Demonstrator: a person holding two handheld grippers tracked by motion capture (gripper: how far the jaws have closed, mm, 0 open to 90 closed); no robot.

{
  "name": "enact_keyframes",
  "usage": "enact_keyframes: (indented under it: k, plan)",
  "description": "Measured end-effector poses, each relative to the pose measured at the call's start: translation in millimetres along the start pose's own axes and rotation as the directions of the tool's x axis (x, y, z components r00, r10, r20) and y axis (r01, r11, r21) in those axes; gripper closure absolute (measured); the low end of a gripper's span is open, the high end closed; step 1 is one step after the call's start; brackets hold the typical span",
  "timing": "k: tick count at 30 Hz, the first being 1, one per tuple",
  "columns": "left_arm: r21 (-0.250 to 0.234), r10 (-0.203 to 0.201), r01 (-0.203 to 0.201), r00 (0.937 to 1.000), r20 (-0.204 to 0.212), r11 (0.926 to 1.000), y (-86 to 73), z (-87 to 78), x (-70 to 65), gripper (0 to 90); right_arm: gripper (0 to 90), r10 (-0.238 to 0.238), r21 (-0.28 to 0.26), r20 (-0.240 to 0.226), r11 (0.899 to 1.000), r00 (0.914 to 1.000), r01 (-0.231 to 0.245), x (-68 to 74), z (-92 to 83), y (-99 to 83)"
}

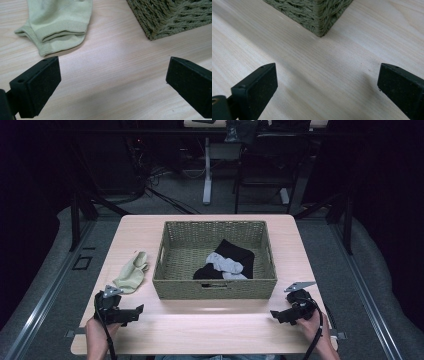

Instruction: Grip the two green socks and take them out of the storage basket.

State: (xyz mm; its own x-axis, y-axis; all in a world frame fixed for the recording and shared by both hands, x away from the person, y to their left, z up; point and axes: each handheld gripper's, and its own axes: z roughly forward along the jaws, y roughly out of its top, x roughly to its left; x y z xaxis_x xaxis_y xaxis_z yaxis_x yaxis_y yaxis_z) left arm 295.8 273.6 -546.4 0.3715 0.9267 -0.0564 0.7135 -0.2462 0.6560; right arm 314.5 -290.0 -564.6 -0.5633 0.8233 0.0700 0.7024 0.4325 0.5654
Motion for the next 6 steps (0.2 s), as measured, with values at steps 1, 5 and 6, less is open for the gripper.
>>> enact_keyframes:
  k: [1,5,6]
  plan:
    - [-0.003,0.008,-0.008,0.9999,-0.007,1.0,0.5,0.0,0.8,0.0,2.1,-0.005,-0.003,-0.002,1.0,1.0,0.005,0.0,0.3,0.5]
    - [-0.029,-0.012,0.011,0.9994,-0.034,0.9995,1.3,0.6,7.3,0.0,2.1,-0.005,-0.003,-0.002,1.0,1.0,0.005,-0.5,0.7,0.5]
    - [-0.029,-0.012,0.011,0.9994,-0.034,0.9995,1.3,0.6,7.3,0.0,2.1,-0.009,0.0,0.001,1.0,1.0,0.009,-1.0,0.8,0.6]
